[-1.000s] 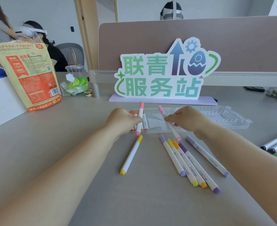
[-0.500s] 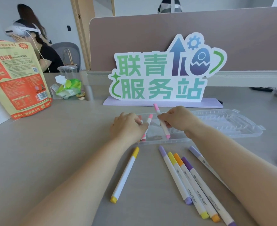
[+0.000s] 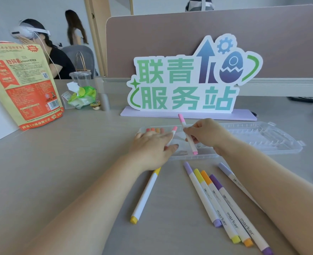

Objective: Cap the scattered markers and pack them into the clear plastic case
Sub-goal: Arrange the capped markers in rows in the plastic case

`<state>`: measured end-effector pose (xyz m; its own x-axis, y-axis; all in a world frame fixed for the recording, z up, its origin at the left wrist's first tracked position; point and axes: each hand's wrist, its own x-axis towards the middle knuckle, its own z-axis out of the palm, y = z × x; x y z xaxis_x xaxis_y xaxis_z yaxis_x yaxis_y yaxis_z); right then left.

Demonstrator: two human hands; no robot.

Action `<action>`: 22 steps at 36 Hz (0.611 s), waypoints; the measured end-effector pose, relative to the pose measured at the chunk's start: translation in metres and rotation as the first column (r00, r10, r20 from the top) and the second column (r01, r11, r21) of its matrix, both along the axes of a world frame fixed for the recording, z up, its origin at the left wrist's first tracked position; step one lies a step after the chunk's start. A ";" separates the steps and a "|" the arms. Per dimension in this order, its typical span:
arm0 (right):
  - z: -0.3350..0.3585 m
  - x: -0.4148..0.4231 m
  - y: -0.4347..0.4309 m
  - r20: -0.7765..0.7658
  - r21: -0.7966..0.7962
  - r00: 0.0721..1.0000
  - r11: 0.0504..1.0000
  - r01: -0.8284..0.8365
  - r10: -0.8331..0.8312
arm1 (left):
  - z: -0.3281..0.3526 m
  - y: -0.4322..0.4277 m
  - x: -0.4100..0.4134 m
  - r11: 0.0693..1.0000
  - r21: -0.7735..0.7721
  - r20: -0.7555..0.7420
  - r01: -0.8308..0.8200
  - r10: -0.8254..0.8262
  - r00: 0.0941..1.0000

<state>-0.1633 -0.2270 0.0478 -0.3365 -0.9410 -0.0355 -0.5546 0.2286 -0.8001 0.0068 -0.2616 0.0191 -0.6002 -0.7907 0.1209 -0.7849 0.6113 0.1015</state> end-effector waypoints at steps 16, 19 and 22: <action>-0.002 -0.001 -0.002 -0.004 0.003 1.000 1.000 0.004 -0.004 | 0.002 0.002 -0.018 0.989 -0.148 -0.117 -0.013 -0.005 0.993; -0.002 -0.002 -0.002 0.006 -0.005 1.000 1.000 0.011 -0.011 | 0.003 0.003 -0.018 0.983 -0.173 -0.189 -0.055 0.022 0.982; -0.002 -0.002 -0.002 0.016 -0.010 1.000 1.000 0.005 -0.005 | 0.003 0.004 -0.013 0.970 -0.222 -0.260 -0.103 0.043 0.965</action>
